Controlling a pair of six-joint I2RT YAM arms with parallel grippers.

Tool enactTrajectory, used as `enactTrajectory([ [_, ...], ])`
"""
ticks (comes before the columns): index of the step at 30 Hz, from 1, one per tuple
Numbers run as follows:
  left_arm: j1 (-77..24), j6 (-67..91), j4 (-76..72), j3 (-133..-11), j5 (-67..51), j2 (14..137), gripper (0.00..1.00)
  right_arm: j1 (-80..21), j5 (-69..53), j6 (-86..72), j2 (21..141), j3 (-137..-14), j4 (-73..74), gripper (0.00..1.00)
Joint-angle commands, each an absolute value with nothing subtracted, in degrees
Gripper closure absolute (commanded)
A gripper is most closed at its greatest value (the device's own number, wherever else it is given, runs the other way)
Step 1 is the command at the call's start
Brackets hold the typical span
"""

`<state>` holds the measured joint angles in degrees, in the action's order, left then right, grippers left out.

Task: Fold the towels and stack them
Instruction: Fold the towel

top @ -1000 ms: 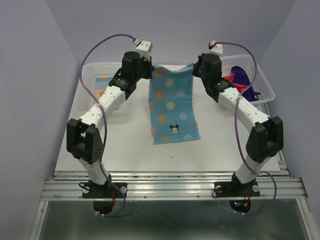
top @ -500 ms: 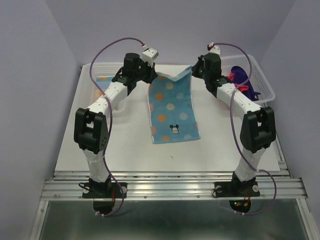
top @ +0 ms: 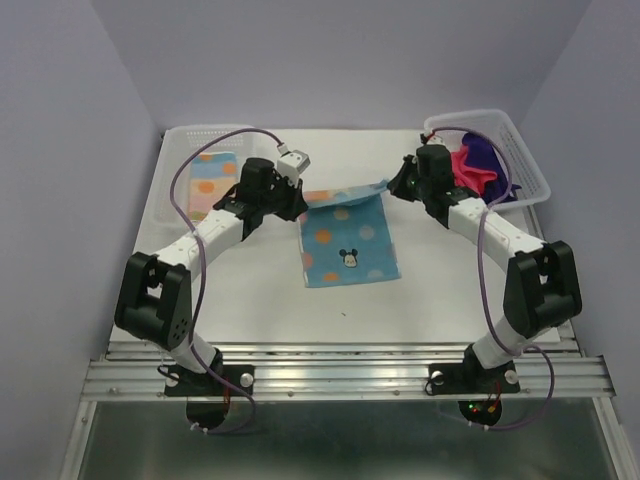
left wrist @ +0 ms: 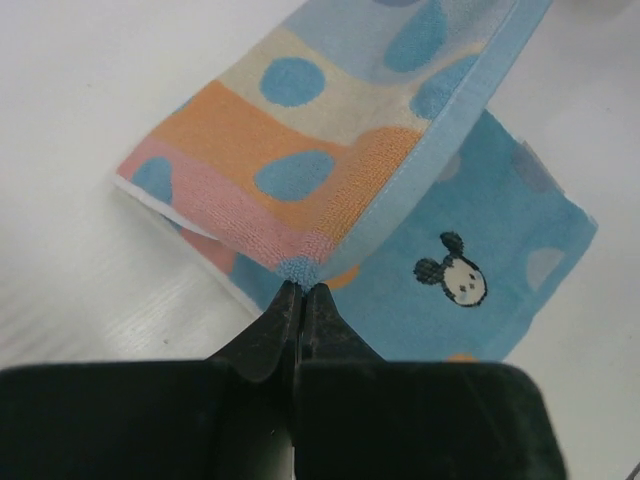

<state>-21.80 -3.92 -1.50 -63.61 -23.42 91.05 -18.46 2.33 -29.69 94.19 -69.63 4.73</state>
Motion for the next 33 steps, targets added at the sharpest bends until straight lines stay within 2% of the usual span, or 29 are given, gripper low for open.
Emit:
enactTrajectory([
  [1,-25.4,-1.0,-6.4,-58.9,-20.7,84.6,1.00,-18.5,0.7,-32.3,87.0,-64.1,4.9,0.99],
  [10,-28.7,4.4,-9.2,-46.5,-15.2,76.9,1.00,-18.5,-2.4,-34.3,79.8,-53.7,6.3,0.99],
  [33,-33.0,12.9,-7.8,-41.3,-10.5,76.7,1.00,-18.6,-8.1,-36.1,76.9,-44.5,12.4,0.99],
])
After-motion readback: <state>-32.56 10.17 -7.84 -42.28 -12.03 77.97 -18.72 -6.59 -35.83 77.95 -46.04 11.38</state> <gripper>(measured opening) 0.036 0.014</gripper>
